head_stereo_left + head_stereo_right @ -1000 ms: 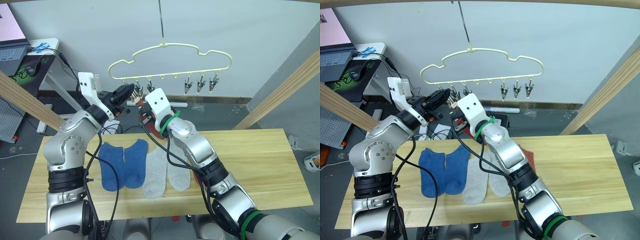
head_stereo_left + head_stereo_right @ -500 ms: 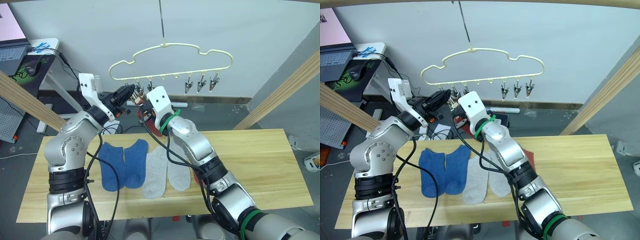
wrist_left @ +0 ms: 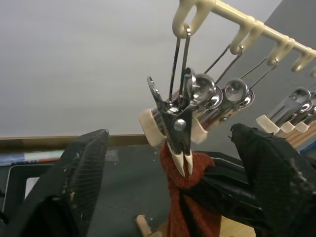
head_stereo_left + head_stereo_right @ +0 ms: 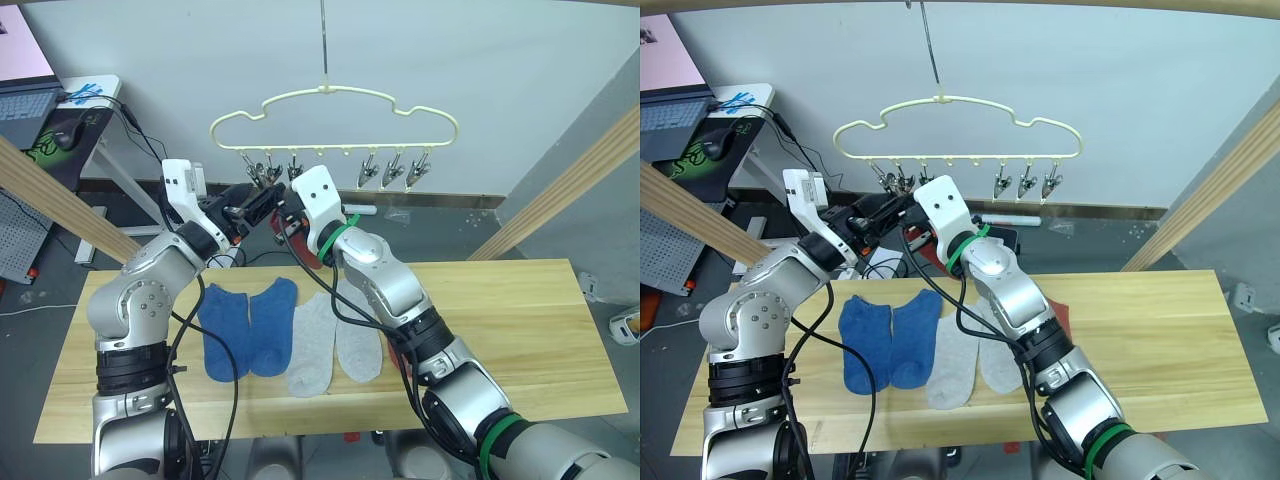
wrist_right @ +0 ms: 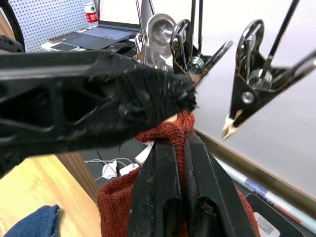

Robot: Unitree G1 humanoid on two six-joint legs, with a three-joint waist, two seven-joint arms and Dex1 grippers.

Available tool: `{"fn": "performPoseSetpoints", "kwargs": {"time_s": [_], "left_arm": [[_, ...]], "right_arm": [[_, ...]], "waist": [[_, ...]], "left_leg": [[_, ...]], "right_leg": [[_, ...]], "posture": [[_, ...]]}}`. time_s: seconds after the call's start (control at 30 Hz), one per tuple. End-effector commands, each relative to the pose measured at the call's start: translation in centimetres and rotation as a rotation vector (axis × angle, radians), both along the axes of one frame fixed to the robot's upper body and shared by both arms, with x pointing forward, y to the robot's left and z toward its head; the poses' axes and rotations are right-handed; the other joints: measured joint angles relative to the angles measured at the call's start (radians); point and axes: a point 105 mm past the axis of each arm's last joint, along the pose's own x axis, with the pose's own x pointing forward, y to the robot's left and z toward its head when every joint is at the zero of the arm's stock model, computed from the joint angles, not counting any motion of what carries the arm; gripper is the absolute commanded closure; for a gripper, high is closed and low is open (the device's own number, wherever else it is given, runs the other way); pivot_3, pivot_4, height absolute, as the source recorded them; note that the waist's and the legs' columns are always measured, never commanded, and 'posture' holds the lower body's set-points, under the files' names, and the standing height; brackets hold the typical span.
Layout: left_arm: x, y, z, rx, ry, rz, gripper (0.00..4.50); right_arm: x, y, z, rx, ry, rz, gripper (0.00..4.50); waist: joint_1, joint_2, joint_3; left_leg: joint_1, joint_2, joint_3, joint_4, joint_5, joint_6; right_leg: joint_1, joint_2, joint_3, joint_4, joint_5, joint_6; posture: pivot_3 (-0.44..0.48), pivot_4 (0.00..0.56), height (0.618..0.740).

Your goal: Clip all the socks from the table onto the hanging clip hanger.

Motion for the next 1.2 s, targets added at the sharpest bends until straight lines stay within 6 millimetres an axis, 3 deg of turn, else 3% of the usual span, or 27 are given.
{"fn": "performPoseSetpoints", "kwargs": {"time_s": [0.03,0.1,0.2,0.37,0.57,0.77,1.0,1.2], "left_arm": [[-0.8,0.4,1.2,0.016,-0.056,0.002,0.37],[-0.9,0.6,1.1,0.029,-0.056,0.008,0.37],[-0.9,0.8,1.0,0.045,-0.059,0.021,0.34],[-1.1,1.2,0.8,0.096,-0.073,0.036,0.34],[-1.6,1.5,0.5,0.194,-0.117,0.052,0.34],[-2.2,1.3,-0.1,0.325,-0.199,0.081,0.34],[-2.6,0.0,-0.8,0.355,-0.277,0.119,0.34],[-2.9,-1.0,-1.0,0.314,-0.315,0.187,0.34]], "right_arm": [[-2.6,3.9,3.3,0.107,-0.045,0.120,4.50],[-2.6,3.9,3.3,0.108,-0.043,0.122,4.50],[-2.6,3.9,3.0,0.099,-0.037,0.122,3.78],[-2.5,3.2,1.9,0.050,-0.030,0.105,2.05],[-2.9,0.5,0.3,-0.011,-0.023,0.079,2.05],[-4.7,-3.9,-1.1,-0.112,-0.049,0.066,2.05],[-7.1,-9.7,-1.0,-0.191,-0.077,0.064,2.05],[-9.5,-13.0,0.0,-0.192,-0.133,0.077,2.05]], "waist": [[0.000,0.000,0.000],[0.001,0.000,0.000],[0.004,0.000,0.000],[0.008,0.000,0.000],[0.018,0.000,0.000],[0.029,-0.001,-0.001],[0.034,-0.004,-0.005],[0.034,-0.010,-0.016]], "left_leg": [[0.000,0.000,0.000,0.000,0.000,0.000],[0.000,0.000,0.000,0.000,0.000,0.000],[0.000,0.000,0.000,0.000,0.000,0.000],[0.000,0.000,0.000,0.000,0.000,0.000],[0.000,0.000,-0.001,0.000,0.000,0.000],[-0.002,-0.002,-0.001,0.001,0.000,0.000],[-0.002,-0.002,-0.001,0.001,0.002,-0.002],[-0.001,-0.002,0.000,0.003,0.003,-0.001]], "right_leg": [[0.000,0.000,0.000,0.000,0.000,0.000],[0.000,0.000,0.000,0.000,0.000,0.000],[0.000,0.000,0.000,0.000,0.000,0.000],[0.000,0.000,0.000,0.000,0.000,0.000],[0.000,0.000,0.000,0.000,0.000,0.000],[0.000,-0.002,-0.001,-0.001,0.000,0.000],[0.000,-0.001,-0.001,0.000,0.000,0.000],[0.001,-0.001,-0.001,0.000,0.000,0.000]], "posture": [[-0.006,0.310,0.740],[-0.003,0.310,0.740],[-0.003,0.310,0.740],[-0.007,0.307,0.740],[-0.011,0.301,0.740],[-0.024,0.277,0.740],[-0.034,0.235,0.740],[-0.041,0.215,0.740]]}}
